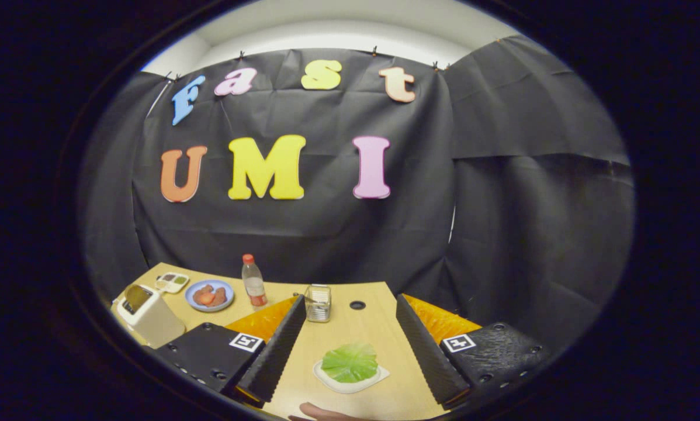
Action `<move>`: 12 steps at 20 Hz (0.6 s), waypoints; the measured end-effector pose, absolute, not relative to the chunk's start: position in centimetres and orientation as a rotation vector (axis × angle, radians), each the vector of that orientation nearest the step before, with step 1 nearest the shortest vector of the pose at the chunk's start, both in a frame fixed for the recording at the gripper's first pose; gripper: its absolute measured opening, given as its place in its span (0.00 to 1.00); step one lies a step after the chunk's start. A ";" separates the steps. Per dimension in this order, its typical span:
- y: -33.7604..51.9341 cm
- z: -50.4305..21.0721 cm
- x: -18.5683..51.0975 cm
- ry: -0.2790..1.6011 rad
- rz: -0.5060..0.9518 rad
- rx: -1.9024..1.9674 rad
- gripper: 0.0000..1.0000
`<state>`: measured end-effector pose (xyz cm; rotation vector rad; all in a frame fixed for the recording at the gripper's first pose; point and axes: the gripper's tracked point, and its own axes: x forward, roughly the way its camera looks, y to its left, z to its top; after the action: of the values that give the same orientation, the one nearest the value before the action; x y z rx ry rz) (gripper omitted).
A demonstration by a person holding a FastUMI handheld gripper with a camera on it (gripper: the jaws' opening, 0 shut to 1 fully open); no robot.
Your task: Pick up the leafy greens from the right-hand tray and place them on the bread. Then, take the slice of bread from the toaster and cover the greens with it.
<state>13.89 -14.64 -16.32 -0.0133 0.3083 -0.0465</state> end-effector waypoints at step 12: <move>-18.6 -36.9 22.9 0.777 0.056 0.006 0.96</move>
<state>22.87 -18.57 -36.93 0.0058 0.7769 0.0560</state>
